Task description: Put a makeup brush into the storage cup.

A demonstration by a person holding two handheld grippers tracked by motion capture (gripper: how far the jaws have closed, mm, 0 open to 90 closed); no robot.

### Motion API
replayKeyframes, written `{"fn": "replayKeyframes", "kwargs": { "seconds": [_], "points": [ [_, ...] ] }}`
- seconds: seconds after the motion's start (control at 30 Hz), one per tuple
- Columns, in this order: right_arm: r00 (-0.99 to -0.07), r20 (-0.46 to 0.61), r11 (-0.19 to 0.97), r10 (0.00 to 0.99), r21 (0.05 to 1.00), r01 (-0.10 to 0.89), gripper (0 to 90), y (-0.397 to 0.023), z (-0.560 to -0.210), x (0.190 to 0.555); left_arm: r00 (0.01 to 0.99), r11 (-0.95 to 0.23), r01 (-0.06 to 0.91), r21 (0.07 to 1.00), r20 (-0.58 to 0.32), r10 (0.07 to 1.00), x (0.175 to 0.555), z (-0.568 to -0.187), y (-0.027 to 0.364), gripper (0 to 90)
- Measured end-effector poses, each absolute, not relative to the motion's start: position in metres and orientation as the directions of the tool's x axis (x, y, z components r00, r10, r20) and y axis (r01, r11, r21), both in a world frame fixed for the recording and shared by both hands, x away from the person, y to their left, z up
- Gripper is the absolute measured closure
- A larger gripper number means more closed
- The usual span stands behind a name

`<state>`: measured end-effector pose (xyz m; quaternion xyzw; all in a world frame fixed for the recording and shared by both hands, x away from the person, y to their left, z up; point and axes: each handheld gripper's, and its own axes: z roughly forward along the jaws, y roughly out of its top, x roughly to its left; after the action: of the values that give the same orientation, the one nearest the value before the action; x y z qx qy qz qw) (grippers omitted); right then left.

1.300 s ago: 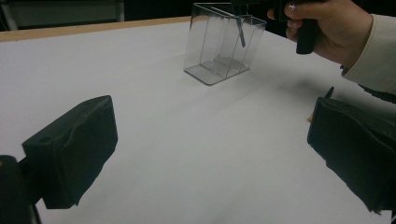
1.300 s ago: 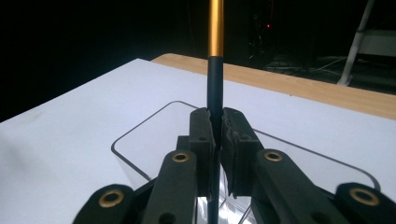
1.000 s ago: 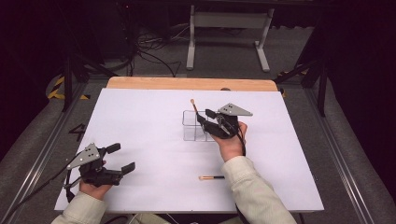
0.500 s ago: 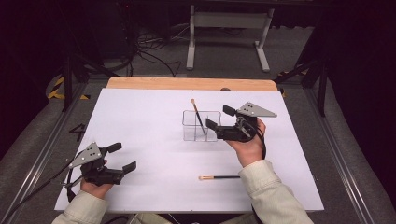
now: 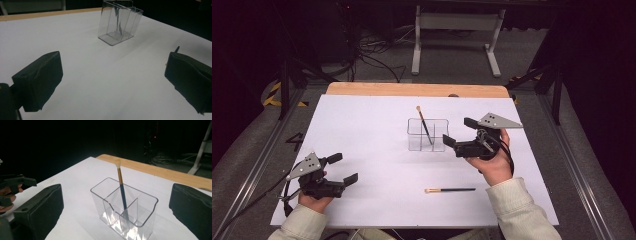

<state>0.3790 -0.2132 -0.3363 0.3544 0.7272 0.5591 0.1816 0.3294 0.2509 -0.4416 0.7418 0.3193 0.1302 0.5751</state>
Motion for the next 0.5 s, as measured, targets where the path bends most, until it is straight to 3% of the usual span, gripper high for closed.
{"fn": "replayKeyframes", "kwargs": {
  "seconds": [0.5],
  "points": [
    [-0.725,0.064,0.249,0.686,0.915,0.317,1.8,-0.215,-0.323,0.365,0.760,-0.136,0.321,0.937,-0.170,0.627,0.329,-0.441,0.251,2.4]
  ]
}}
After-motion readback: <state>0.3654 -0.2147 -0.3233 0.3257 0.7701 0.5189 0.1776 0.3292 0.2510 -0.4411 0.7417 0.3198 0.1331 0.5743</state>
